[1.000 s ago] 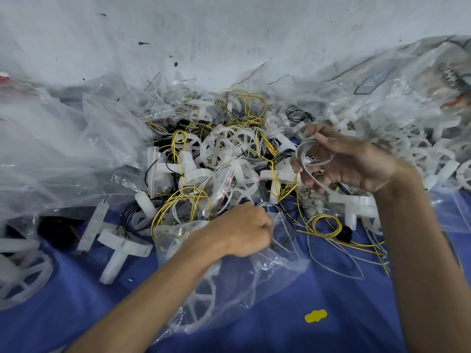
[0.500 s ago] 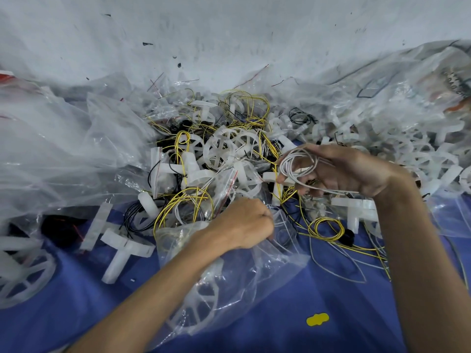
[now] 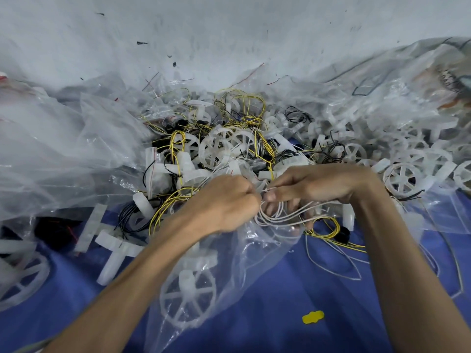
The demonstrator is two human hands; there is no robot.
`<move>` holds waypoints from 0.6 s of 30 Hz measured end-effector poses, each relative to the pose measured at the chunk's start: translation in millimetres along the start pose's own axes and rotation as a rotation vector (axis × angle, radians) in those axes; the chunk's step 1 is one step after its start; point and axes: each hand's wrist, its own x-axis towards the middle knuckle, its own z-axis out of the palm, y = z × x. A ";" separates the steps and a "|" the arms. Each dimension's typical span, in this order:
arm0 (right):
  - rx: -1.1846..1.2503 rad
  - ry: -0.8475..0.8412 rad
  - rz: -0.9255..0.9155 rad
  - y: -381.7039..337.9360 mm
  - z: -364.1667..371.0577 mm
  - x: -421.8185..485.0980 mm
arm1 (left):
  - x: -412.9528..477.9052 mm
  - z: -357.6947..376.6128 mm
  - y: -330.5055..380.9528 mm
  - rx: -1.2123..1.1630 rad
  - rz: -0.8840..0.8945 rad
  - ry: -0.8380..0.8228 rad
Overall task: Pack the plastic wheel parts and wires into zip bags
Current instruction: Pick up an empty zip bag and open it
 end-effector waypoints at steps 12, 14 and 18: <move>-0.258 -0.028 -0.001 -11.9 19.2 16.7 | 0.2 -6.7 -0.1 -0.250 0.031 0.010; -0.304 -0.051 -0.012 -11.3 19.8 15.6 | 0.1 -10.9 -3.1 -0.280 0.036 0.027; -0.278 -0.035 -0.049 -3.8 15.5 16.5 | -1.5 -15.8 -6.5 -0.365 0.053 0.022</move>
